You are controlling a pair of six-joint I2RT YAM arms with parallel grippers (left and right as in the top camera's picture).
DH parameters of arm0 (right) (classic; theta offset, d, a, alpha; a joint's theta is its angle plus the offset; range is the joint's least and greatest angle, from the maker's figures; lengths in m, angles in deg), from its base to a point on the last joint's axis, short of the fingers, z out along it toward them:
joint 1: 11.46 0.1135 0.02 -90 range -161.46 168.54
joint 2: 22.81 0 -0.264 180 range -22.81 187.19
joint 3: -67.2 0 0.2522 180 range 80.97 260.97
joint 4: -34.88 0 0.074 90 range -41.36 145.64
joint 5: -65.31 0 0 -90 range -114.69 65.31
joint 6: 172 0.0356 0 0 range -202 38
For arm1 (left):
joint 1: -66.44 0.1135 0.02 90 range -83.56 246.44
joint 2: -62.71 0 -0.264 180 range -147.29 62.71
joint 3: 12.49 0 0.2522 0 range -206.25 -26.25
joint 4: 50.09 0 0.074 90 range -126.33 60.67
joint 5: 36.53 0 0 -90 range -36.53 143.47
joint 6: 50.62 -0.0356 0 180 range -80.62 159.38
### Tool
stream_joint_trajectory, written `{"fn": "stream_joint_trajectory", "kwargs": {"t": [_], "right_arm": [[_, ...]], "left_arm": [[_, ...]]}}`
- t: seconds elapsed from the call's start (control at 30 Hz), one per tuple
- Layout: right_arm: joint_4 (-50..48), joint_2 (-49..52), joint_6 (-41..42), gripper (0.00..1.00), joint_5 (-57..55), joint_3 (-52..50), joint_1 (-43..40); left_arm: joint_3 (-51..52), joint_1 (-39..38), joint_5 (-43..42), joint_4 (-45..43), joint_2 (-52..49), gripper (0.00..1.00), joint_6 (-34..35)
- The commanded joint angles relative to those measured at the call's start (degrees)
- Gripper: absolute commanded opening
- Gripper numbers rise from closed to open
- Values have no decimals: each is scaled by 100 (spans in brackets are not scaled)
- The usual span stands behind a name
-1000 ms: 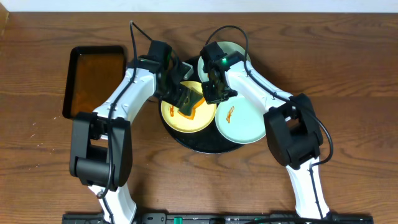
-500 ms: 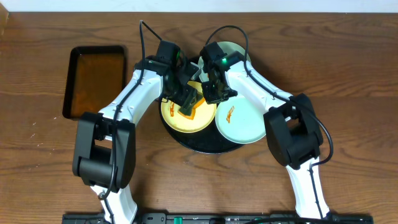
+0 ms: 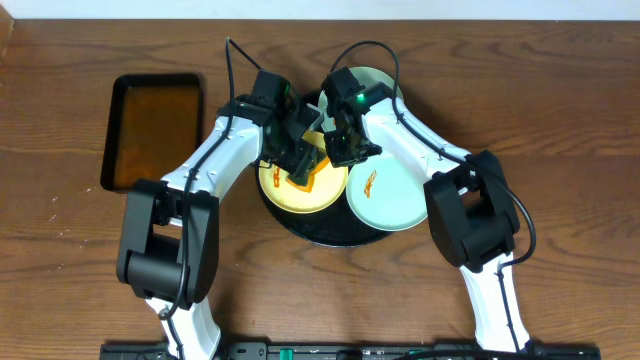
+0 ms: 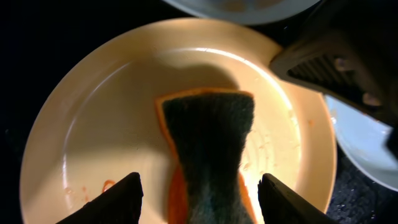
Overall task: Clean dirty plates on tray and stack at the side
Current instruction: 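Press the sponge onto the yellow plate with the left gripper, then wipe the sponge across the yellow plate while the right gripper holds it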
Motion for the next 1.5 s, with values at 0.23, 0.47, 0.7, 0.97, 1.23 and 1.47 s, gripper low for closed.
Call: {"fn": "stream_joint_trajectory", "kwargs": {"t": [0.23,0.47,0.7,0.97,1.23,1.47], "right_arm": [[2,118,-50,3,-11,24,66],[7,118,-50,3,-13,24,66],[11,118,-50,3,-13,24,66],[9,118,-50,3,-13,24,66],[7,118,-50,2,-13,24,66],[9,120,-50,2,-13,24,66]], "left_arm": [[131,-22,-258,-48,-37,61,50],[442,-22,-258,-245,-37,61,48],[452,-22,-258,-323,-37,61,50],[452,-22,-258,-560,-37,53,48],[511,-24,-260,-573,-39,52,50],[645,-22,-258,-636,-39,52,48]]}}
